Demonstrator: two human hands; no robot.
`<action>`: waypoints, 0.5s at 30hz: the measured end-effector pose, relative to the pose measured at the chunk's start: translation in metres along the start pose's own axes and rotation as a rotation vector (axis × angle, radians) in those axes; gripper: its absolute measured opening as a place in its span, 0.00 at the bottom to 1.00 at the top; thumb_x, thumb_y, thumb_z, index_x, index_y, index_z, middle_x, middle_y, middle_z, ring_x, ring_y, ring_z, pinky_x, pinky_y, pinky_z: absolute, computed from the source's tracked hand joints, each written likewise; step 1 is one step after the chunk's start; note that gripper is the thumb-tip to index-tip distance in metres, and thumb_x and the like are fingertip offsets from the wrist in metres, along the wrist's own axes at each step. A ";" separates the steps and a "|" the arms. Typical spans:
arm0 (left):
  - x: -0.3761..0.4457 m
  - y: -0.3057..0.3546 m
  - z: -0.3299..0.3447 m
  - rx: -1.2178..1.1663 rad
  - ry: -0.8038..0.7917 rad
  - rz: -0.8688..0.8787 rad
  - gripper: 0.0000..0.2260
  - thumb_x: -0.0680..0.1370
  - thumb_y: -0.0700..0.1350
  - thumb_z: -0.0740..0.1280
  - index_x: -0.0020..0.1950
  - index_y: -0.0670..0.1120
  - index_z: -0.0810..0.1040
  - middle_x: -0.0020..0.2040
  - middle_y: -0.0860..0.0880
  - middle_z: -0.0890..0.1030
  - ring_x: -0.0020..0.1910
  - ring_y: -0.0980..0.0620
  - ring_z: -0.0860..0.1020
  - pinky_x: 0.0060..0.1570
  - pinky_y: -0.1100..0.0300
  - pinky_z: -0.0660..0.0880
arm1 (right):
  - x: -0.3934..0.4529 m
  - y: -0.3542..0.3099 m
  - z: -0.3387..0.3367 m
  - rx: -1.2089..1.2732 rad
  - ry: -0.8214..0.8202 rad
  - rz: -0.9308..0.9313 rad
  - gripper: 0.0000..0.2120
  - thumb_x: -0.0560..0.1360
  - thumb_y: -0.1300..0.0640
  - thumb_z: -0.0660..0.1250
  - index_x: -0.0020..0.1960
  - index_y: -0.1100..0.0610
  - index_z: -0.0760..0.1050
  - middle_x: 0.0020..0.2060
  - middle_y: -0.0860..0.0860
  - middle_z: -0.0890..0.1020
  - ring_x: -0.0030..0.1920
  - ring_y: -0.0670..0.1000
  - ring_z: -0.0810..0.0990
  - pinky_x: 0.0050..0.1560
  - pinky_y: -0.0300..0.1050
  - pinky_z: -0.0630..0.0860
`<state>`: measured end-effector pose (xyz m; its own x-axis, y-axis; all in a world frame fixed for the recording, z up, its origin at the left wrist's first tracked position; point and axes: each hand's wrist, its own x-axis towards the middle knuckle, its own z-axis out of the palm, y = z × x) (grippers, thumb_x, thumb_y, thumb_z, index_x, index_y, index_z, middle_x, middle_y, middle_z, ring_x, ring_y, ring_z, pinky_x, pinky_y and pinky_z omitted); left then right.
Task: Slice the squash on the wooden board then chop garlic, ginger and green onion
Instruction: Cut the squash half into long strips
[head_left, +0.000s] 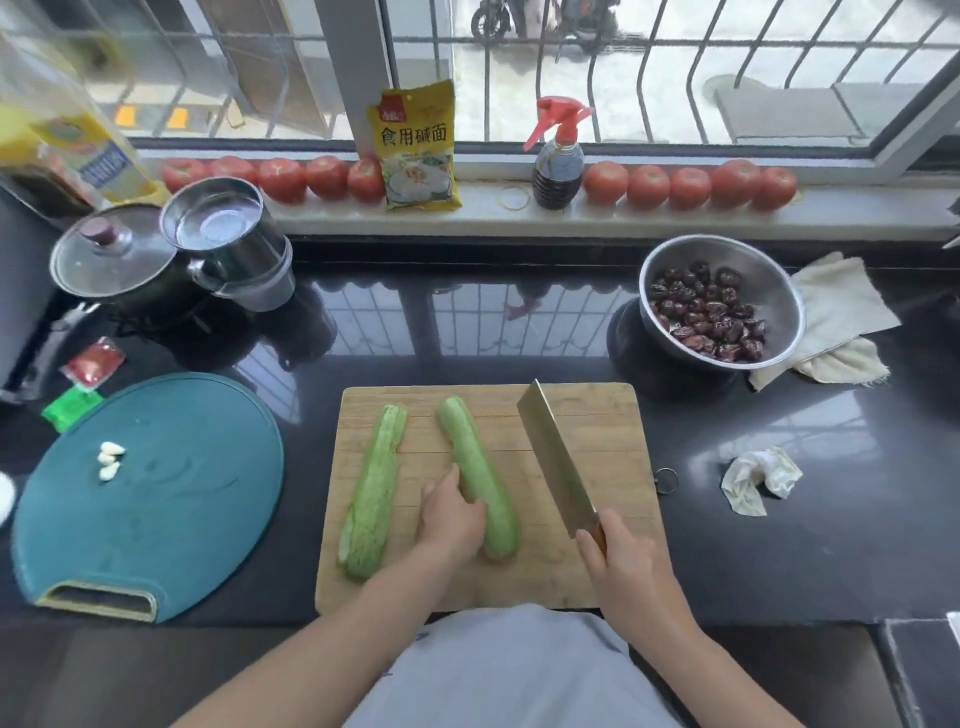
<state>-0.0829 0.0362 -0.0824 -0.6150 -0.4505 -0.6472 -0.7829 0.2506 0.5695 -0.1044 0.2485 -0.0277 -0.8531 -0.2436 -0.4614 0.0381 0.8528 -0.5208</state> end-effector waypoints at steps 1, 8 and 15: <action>-0.001 0.001 0.004 -0.015 -0.030 -0.005 0.31 0.80 0.44 0.68 0.82 0.49 0.60 0.63 0.47 0.76 0.65 0.45 0.75 0.67 0.50 0.72 | 0.000 -0.005 0.002 -0.016 0.012 -0.013 0.13 0.80 0.47 0.58 0.40 0.50 0.63 0.31 0.48 0.74 0.34 0.50 0.73 0.36 0.52 0.70; 0.011 -0.017 -0.010 0.150 0.089 0.118 0.25 0.80 0.51 0.67 0.76 0.50 0.67 0.67 0.46 0.69 0.66 0.43 0.72 0.65 0.48 0.72 | 0.005 -0.044 0.007 -0.136 0.083 -0.148 0.12 0.78 0.50 0.58 0.38 0.51 0.60 0.29 0.49 0.73 0.33 0.57 0.73 0.35 0.54 0.71; 0.035 -0.021 -0.021 0.298 -0.052 0.367 0.43 0.76 0.55 0.72 0.83 0.52 0.49 0.83 0.54 0.48 0.80 0.46 0.57 0.77 0.44 0.59 | 0.013 -0.070 0.016 -0.237 0.062 -0.251 0.11 0.77 0.49 0.55 0.38 0.49 0.57 0.28 0.50 0.71 0.31 0.57 0.70 0.28 0.51 0.61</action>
<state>-0.0859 -0.0025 -0.1066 -0.8540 -0.2442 -0.4594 -0.5011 0.6234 0.6002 -0.1097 0.1777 -0.0087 -0.8510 -0.4366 -0.2920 -0.2923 0.8555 -0.4273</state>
